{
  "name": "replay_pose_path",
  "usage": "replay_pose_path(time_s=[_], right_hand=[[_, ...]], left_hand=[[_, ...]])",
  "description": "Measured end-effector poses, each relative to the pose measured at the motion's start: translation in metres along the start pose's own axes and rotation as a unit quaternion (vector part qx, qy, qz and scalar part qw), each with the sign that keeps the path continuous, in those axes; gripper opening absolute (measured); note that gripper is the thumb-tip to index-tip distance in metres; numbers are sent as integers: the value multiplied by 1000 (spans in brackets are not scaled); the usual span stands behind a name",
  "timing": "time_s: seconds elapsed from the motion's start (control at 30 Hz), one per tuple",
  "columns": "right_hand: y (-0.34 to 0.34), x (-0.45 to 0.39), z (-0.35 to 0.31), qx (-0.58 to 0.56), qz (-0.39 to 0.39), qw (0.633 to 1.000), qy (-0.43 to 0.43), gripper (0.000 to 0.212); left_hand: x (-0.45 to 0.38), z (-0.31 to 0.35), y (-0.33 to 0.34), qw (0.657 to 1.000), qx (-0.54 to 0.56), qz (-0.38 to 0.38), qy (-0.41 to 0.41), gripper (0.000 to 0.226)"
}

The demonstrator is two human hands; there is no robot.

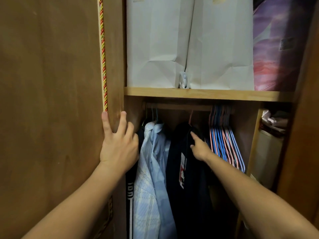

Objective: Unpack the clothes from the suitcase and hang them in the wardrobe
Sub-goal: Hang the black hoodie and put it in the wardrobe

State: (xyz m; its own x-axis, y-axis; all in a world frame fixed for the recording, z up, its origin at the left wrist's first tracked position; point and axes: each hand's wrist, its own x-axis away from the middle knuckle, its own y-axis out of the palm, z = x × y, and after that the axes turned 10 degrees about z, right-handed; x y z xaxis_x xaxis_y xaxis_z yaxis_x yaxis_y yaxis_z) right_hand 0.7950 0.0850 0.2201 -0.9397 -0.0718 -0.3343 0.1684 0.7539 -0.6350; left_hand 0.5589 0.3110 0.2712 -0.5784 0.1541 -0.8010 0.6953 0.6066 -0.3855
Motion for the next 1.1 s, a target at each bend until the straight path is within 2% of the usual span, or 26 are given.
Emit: replay_pose_path(time_s=[0.1, 0.2, 0.33, 0.43, 0.53, 0.73, 0.8, 0.83, 0.87, 0.9, 0.93, 0.97, 1.0, 1.1], right_hand=[[9, 34, 12, -111, 52, 992, 32, 72], [20, 46, 22, -187, 1, 982, 37, 72], [31, 45, -10, -224, -86, 971, -13, 84], [58, 44, -51, -218, -163, 961, -54, 84], [85, 41, -79, -210, -210, 952, -68, 101], [87, 50, -80, -172, -238, 954, -60, 99], [71, 59, -72, -129, -238, 960, -73, 85], [61, 65, -65, -84, -211, 969, -94, 77], [52, 68, -52, -11, -142, 980, -139, 69], [42, 69, -36, 96, -30, 976, -195, 58], [32, 66, -19, 216, 82, 943, -239, 45], [21, 59, -2, 326, 162, 898, -245, 37], [6, 55, 11, 394, 207, 869, -217, 34], [-24, 45, 30, 479, 219, 839, -136, 41]], left_hand=[[-1, 0, 1, 1000, 8, 6, -1, 26], [0, 1, 2, 1000, 9, 14, -3, 25], [-1, 1, 2, 1000, 16, 3, -5, 26], [-1, 1, 1, 1000, 14, -5, 1, 26], [-1, 0, -2, 1000, 8, -12, 8, 28], [1, -1, -3, 1000, 7, -16, 10, 27], [1, -1, -1, 1000, 11, -8, 12, 24], [0, -1, -1, 1000, 11, -5, 11, 23], [1, -1, -1, 1000, 11, -3, 10, 22], [1, 0, 0, 1000, 11, -2, 10, 22], [1, 0, 0, 1000, 10, 0, 8, 21], [1, 0, 0, 1000, 9, 1, 6, 20], [1, 1, 0, 1000, 9, 1, 6, 20], [1, 1, 1, 1000, 10, 1, 7, 20]])
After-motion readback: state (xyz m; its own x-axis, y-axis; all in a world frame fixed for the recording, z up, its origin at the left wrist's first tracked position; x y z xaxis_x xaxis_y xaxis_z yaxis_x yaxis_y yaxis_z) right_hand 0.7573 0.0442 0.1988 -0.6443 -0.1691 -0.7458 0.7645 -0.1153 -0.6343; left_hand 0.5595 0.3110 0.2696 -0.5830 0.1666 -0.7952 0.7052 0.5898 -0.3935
